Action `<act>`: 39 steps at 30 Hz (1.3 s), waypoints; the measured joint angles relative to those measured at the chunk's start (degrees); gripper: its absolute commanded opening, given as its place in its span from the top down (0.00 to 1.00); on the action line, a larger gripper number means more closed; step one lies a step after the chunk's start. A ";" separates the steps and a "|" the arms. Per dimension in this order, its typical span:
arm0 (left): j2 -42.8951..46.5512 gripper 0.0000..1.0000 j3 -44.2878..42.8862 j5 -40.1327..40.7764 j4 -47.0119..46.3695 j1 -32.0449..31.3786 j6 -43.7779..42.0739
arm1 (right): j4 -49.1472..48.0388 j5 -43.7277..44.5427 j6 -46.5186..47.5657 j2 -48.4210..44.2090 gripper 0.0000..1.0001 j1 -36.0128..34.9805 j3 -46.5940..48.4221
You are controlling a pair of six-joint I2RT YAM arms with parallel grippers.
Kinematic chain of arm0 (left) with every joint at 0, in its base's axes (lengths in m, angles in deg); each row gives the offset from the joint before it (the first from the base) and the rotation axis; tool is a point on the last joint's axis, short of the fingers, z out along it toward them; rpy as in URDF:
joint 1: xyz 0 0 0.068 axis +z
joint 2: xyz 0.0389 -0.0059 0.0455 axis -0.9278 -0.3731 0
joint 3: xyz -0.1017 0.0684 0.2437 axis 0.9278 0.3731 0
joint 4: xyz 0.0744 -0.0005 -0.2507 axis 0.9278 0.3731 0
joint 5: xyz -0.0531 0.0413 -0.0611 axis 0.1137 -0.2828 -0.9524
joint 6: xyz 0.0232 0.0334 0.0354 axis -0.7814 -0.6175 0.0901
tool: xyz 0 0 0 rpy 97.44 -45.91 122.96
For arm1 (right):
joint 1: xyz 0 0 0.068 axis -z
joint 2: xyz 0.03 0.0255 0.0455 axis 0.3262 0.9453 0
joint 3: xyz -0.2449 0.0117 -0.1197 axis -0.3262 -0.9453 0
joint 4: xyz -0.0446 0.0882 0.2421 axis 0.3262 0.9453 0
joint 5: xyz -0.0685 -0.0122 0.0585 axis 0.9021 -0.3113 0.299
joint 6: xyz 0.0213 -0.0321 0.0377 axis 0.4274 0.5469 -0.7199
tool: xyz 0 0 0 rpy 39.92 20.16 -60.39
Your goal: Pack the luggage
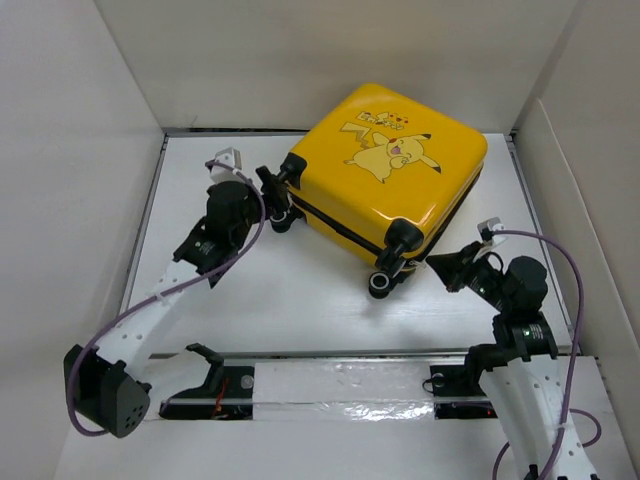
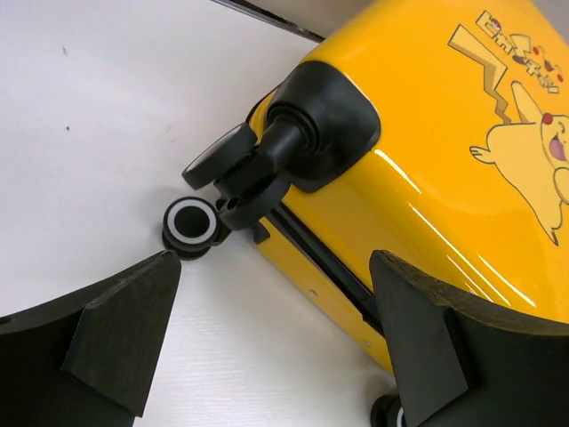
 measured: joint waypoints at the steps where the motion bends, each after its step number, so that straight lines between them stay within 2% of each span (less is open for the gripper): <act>1: -1.33 0.14 -2.49 -0.55 1.88 0.79 -1.16 | 0.24 -0.02 -0.09 -0.37 1.00 -0.42 -0.63; 4: -7.34 0.14 -10.56 -2.80 7.69 1.18 -6.03 | 0.46 0.02 -0.26 -0.39 0.97 -1.88 -2.16; 8: -16.55 0.13 -18.99 -3.82 12.48 1.18 -14.84 | 0.66 0.04 -0.37 -0.13 0.84 -3.85 -3.13; 14: -23.21 0.12 -19.65 -2.38 15.32 1.16 -26.86 | 0.61 -0.04 0.07 -0.87 0.74 -5.40 -3.56; 22: -27.02 0.14 -19.91 -2.84 14.25 2.05 -33.07 | 1.29 -0.42 0.39 -1.73 0.73 -5.70 -5.38; 32: -33.29 0.23 -22.60 -4.55 12.31 3.02 -35.47 | 1.29 -0.48 0.74 -1.68 0.73 -5.70 -5.55; 34: -33.29 0.29 -22.71 -5.07 12.00 3.08 -35.54 | 1.27 -0.48 0.79 -1.66 0.73 -5.70 -5.64; 37: -33.29 0.53 -23.67 -6.25 11.47 3.10 -35.85 | 1.29 -0.48 0.90 -1.57 0.72 -5.70 -5.77; 38: -33.29 0.80 -24.20 -6.64 11.47 3.26 -36.22 | 1.31 -0.48 0.90 -1.55 0.71 -5.70 -5.79; 39: -33.29 0.92 -24.59 -7.50 11.74 3.39 -36.35 | 1.31 -0.46 0.90 -1.57 0.69 -5.70 -5.79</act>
